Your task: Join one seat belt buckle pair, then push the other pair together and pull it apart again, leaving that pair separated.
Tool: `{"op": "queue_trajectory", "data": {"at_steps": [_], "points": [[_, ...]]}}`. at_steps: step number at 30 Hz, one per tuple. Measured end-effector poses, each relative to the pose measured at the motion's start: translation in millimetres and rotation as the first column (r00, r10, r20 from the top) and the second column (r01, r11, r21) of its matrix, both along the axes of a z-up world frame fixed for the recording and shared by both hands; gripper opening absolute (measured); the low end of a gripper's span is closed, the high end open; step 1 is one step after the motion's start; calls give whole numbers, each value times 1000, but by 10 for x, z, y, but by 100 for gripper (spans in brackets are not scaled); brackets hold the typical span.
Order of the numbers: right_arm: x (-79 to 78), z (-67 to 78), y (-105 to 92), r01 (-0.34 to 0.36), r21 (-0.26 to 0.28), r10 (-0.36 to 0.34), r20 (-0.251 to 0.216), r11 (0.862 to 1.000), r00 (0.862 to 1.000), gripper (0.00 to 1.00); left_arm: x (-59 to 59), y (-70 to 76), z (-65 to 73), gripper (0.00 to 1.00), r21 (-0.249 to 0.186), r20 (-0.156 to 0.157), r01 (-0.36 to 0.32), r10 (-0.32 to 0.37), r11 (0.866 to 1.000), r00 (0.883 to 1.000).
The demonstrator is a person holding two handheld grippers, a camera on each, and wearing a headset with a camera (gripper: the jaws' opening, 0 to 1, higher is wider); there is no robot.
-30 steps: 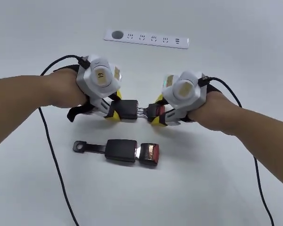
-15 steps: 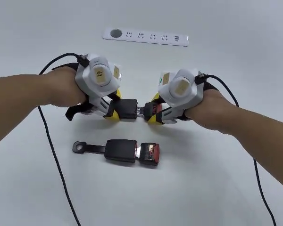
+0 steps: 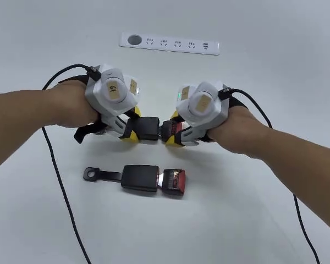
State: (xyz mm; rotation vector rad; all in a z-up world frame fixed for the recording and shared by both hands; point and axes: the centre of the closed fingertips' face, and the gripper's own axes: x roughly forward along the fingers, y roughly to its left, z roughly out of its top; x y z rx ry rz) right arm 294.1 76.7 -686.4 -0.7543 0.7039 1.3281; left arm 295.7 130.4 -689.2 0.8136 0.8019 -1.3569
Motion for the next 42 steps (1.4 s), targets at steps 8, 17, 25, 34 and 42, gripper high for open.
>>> {"op": "queue_trajectory", "data": {"at_steps": [8, 17, 25, 34, 42], "points": [[-15, 8, -14, 0, -4, 0, 3, 1000, 1000, 31, -26, -14, 10, 31, -9, 0, -11, 11, 1000, 1000], [12, -13, -204, -6, -20, 6, 4, 1000, 1000, 31, -11, -8, -18, 32, 4, -10, -22, 22, 1000, 1000], [-4, -18, -346, -6, -47, 7, 18, 999, 1000, 32, 7, -1, -25, 32, 7, -7, -27, 27, 1000, 1000], [-80, -21, -865, 53, -69, -54, -3, 996, 999, 33, 10, -2, -24, 33, 4, 2, -35, 35, 999, 999], [-133, -35, -1311, 96, -103, -97, -4, 990, 995, 33, -3, -16, -17, 33, 32, 17, -26, 25, 999, 1000]]}}
